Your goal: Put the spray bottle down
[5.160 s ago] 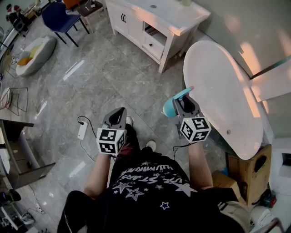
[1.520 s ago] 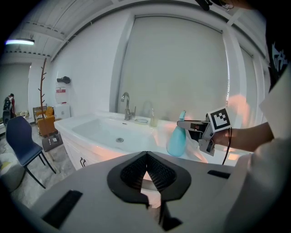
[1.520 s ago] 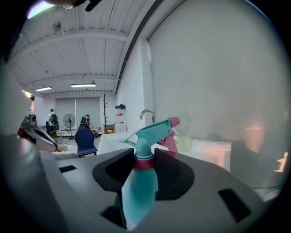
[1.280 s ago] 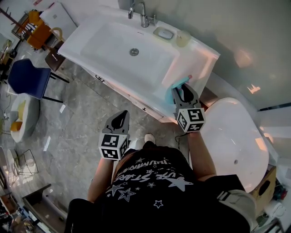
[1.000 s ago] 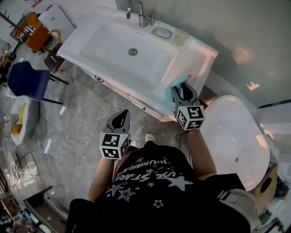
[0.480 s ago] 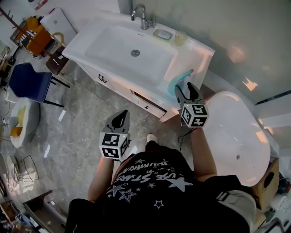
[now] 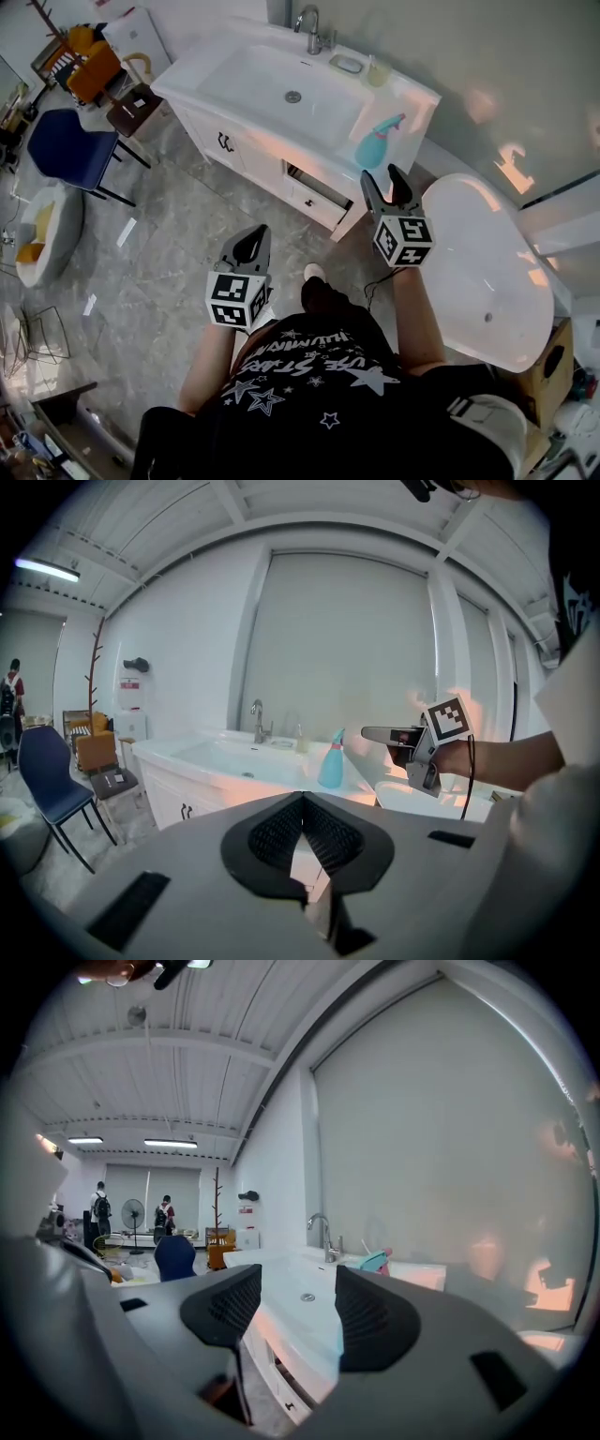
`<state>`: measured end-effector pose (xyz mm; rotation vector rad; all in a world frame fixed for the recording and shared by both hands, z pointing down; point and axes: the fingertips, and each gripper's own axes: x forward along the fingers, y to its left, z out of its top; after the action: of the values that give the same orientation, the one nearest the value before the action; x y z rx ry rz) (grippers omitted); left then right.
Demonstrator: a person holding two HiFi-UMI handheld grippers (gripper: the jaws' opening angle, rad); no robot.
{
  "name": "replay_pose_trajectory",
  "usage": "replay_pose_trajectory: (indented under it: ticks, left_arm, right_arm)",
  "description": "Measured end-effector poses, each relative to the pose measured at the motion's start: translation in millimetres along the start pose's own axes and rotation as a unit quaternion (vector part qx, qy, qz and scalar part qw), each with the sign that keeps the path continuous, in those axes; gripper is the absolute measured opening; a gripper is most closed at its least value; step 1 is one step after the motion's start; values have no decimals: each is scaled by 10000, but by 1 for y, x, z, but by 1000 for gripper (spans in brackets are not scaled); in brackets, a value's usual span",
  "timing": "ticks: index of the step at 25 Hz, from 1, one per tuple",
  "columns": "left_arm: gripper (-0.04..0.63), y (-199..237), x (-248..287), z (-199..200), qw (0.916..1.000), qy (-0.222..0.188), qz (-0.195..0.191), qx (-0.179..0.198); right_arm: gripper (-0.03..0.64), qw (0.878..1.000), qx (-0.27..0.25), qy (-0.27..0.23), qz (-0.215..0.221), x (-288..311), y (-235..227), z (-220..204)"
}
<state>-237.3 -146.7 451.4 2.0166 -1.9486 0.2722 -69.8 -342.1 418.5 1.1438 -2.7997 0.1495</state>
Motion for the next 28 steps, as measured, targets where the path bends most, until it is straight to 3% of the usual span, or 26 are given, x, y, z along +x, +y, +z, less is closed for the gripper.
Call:
replay_pose_trajectory:
  ticks: [4, 16, 22, 28]
  left_arm:
    - [15, -13, -39, -14, 9999, -5, -113, -57]
    - [15, -46, -97, -61, 9988, 121, -370, -310]
    - [15, -63, -102, -60, 9994, 55, -248, -240]
    - [15, -113, -113, -70, 9991, 184, -209, -306]
  right_arm:
    - [245, 9999, -132, -49, -53, -42, 28, 5]
    - [15, 9988, -32, 311, -383, -146, 55, -29]
    - [12, 9986, -295, 439, -92, -161, 64, -31]
    - [11, 9969, -304, 678, 258, -205, 60, -48]
